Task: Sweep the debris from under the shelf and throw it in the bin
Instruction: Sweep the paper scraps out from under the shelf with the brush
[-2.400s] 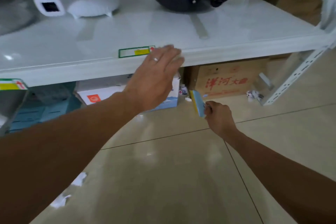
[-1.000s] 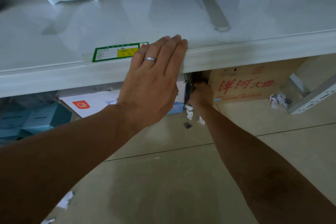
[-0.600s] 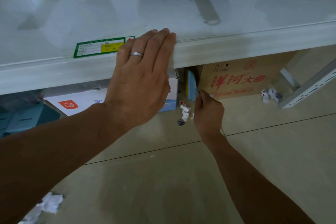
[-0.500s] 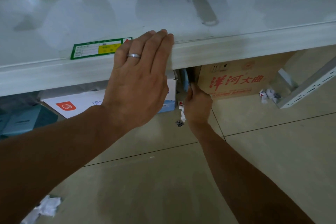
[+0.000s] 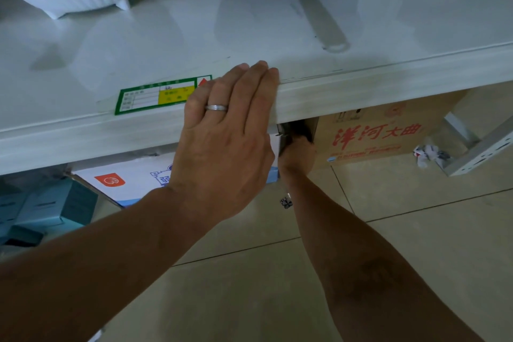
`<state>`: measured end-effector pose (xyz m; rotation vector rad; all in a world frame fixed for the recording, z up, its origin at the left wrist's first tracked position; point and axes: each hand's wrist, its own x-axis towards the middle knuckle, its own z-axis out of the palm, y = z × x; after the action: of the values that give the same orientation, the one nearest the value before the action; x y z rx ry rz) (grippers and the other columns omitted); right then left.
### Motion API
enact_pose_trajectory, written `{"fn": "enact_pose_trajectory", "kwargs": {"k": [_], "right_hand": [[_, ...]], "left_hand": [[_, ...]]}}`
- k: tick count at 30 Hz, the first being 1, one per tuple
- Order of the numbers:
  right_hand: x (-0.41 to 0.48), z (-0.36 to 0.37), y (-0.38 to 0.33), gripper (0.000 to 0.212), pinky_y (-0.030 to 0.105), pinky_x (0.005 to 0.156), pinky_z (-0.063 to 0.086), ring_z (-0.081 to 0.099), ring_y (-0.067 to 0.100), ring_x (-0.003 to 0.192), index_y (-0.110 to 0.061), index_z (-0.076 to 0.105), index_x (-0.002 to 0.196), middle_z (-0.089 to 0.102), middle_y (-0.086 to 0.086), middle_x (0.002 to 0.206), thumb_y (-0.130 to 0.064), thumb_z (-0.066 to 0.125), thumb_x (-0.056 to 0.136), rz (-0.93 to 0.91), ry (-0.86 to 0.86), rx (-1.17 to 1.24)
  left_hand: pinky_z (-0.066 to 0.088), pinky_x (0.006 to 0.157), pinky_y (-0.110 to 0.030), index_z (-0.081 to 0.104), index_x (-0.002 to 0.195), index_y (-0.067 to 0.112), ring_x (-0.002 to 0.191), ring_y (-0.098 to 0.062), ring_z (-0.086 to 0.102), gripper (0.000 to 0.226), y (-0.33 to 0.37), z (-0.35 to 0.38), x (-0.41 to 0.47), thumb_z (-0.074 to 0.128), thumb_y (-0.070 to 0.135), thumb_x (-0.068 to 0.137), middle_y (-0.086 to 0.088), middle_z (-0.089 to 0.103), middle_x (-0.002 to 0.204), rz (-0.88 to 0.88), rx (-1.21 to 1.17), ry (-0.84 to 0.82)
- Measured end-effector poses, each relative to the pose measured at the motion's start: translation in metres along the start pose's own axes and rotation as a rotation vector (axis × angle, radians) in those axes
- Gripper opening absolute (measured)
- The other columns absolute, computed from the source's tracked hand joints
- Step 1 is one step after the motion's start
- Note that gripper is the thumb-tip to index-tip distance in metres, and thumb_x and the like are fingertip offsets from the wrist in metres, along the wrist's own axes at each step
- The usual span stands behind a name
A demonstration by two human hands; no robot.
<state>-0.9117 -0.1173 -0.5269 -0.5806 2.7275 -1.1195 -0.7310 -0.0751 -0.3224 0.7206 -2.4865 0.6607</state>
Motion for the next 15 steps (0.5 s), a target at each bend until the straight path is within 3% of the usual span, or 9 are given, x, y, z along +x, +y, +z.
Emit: {"fn": "enact_pose_trajectory", "kwargs": {"k": [4, 7, 10, 13, 15], "right_hand": [[-0.02, -0.028, 0.015, 0.018, 0.021, 0.053, 0.042, 0.068, 0.025, 0.066, -0.006, 0.068, 0.087, 0.07, 0.013, 0.077, -0.013, 0.053, 0.093, -0.141, -0.019, 0.081], [-0.039, -0.063, 0.032, 0.02, 0.012, 0.046, 0.027, 0.06, 0.017, 0.057, -0.012, 0.072, 0.094, 0.071, 0.01, 0.073, -0.018, 0.053, 0.095, -0.301, 0.163, 0.132], [-0.037, -0.071, 0.03, 0.018, 0.016, 0.052, 0.031, 0.054, 0.012, 0.06, -0.011, 0.073, 0.098, 0.071, 0.01, 0.076, -0.016, 0.057, 0.095, -0.333, 0.268, 0.166], [-0.026, -0.057, 0.016, 0.021, 0.016, 0.046, 0.03, 0.053, 0.014, 0.052, -0.011, 0.071, 0.095, 0.068, 0.007, 0.068, -0.016, 0.051, 0.096, -0.32, 0.152, 0.135], [-0.016, -0.045, 0.01, 0.021, 0.021, 0.052, 0.035, 0.056, 0.019, 0.054, -0.009, 0.066, 0.084, 0.065, 0.008, 0.066, -0.014, 0.05, 0.096, -0.31, 0.064, 0.074]], "left_hand": [[0.024, 0.113, -0.047, 0.03, 0.152, 0.003, 0.14, -0.034, 0.04, 0.072, 0.0, 0.0, -0.001, 0.052, 0.028, 0.089, -0.015, 0.04, 0.155, 0.005, 0.001, -0.012], [0.025, 0.113, -0.047, 0.031, 0.152, 0.004, 0.139, -0.034, 0.041, 0.071, 0.0, 0.0, 0.0, 0.052, 0.029, 0.089, -0.016, 0.041, 0.154, -0.003, 0.0, -0.004], [0.026, 0.112, -0.048, 0.032, 0.152, 0.004, 0.138, -0.034, 0.04, 0.071, 0.001, 0.0, 0.0, 0.052, 0.029, 0.088, -0.015, 0.041, 0.154, -0.01, -0.001, -0.001], [0.027, 0.111, -0.048, 0.031, 0.152, 0.003, 0.138, -0.034, 0.039, 0.072, 0.001, -0.002, -0.001, 0.052, 0.028, 0.088, -0.015, 0.04, 0.154, -0.009, -0.007, -0.018], [0.026, 0.111, -0.047, 0.031, 0.152, 0.004, 0.139, -0.033, 0.039, 0.072, 0.0, -0.003, -0.001, 0.052, 0.028, 0.088, -0.015, 0.04, 0.154, -0.005, -0.002, -0.026]]}}
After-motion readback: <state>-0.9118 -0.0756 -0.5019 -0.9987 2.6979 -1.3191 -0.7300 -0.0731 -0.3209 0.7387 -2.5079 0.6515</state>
